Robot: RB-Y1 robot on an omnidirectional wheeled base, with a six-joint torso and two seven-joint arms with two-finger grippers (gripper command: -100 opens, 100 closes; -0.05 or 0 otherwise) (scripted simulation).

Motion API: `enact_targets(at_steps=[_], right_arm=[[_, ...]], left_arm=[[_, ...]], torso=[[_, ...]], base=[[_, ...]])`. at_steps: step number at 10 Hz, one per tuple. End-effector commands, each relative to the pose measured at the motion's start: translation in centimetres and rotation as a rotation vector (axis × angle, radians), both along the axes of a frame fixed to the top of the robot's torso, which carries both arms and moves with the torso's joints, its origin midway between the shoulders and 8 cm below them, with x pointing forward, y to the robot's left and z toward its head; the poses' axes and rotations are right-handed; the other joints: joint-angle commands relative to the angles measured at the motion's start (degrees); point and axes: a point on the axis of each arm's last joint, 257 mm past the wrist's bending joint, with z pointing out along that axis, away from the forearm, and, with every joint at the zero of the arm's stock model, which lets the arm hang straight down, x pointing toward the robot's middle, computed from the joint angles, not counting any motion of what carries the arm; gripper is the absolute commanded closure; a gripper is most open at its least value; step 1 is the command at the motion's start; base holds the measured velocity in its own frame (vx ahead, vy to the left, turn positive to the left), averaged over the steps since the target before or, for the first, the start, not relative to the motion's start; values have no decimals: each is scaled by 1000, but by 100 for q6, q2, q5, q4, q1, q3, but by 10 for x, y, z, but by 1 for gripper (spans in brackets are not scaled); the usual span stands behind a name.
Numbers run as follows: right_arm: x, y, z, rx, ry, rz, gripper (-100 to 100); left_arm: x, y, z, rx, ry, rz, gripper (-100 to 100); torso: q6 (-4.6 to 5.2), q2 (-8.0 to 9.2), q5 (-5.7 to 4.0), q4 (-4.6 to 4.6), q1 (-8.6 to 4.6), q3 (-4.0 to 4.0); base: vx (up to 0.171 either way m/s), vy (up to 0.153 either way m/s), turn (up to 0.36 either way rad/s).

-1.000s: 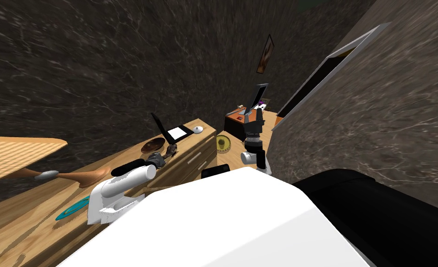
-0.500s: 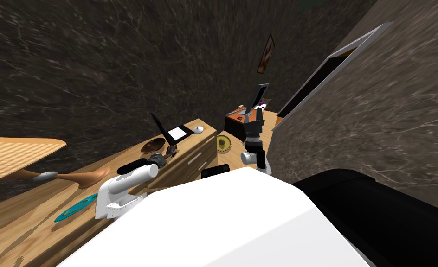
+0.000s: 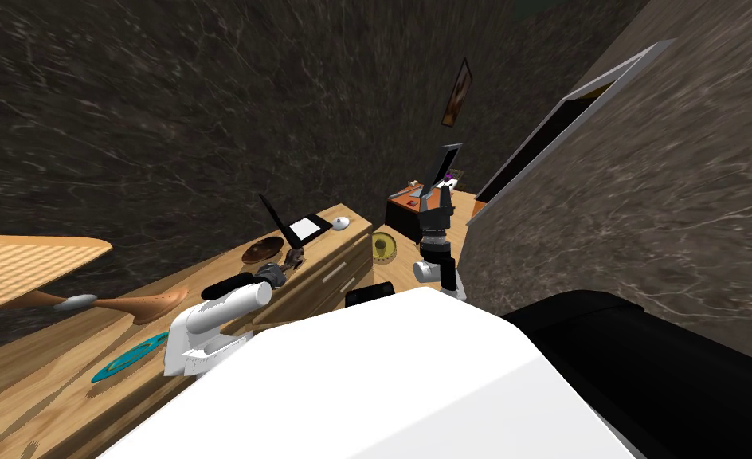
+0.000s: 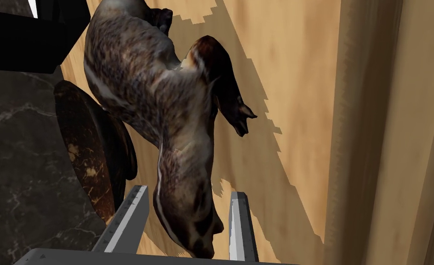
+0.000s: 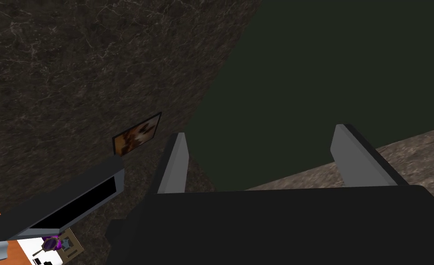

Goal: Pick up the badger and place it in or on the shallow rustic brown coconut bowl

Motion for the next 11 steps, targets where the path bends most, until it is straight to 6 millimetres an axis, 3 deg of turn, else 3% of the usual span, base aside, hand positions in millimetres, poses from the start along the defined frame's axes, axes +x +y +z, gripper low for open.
enact_targets(at_steps=[1,4,5,6,8,11], right_arm=[[0,0,0,0,0,0,0],[0,0,0,0,0,0,0],[0,0,0,0,0,0,0],[0,0,0,0,0,0,0],[0,0,0,0,0,0,0],[0,0,0,0,0,0,0]], left_arm=[[-2,-1,8,5,-7,-1,100],[-4,-2,11,4,-6,-1,100],[-4,-2,11,4,-5,0,0],[6,7,27,38,-20,-6,100],[16,20,42,78,-23,-5,100],[29,43,67,136,-20,7,100]], torso=[[0,0,0,0,0,0],[0,15,-9,8,-16,11],[0,13,-8,8,-14,10],[0,10,-9,8,-12,9],[0,91,-21,28,-29,56],[2,72,-26,30,-19,50]], base=[[-10,-11,-9],[-16,-12,-3],[0,0,0],[-146,-22,-74],[-217,-20,-129],[-137,31,-122]])
